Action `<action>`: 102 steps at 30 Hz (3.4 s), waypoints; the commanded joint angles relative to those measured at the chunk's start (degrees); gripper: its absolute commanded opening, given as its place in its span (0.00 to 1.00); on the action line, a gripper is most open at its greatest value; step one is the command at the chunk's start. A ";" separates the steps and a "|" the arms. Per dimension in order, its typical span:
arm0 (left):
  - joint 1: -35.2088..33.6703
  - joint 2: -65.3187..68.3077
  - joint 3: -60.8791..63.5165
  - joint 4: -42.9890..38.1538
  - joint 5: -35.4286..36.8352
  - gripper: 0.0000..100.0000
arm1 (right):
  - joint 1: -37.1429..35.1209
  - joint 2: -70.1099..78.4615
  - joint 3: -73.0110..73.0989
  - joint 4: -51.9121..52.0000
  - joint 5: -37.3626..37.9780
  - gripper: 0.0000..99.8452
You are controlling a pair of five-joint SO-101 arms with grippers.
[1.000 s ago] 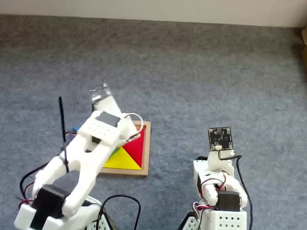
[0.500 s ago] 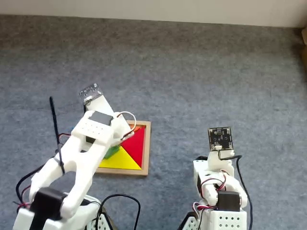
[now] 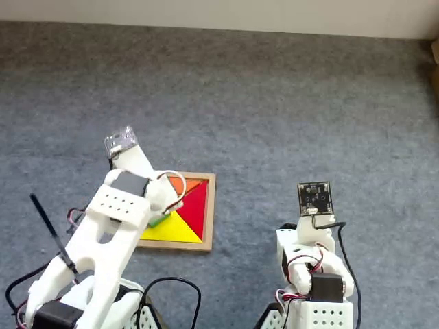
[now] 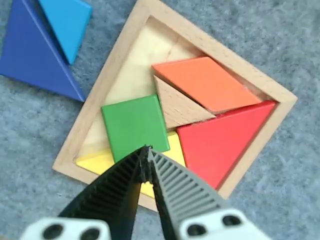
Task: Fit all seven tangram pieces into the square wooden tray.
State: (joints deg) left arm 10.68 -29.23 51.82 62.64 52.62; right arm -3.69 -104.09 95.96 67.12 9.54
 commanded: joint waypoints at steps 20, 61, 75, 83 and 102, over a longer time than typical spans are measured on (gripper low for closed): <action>-1.36 -8.22 1.27 -5.36 -2.81 0.01 | 0.75 -0.57 5.41 -1.19 -0.62 0.00; -3.30 -12.44 20.53 -21.80 -6.42 0.01 | 0.75 -0.57 5.41 -1.19 -0.62 0.00; -2.86 -11.82 8.57 -22.59 -6.33 0.01 | 0.75 -0.57 5.41 -1.19 -0.62 0.00; -2.77 -11.82 22.46 -38.15 -6.77 0.01 | 0.75 -0.57 5.41 -1.19 -0.62 0.00; -2.24 -12.44 16.04 -19.08 -12.40 0.01 | 0.75 -0.57 5.41 -1.19 -0.62 0.00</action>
State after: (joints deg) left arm 7.43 -41.01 76.26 32.48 40.66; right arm -3.69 -104.09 95.96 67.12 9.54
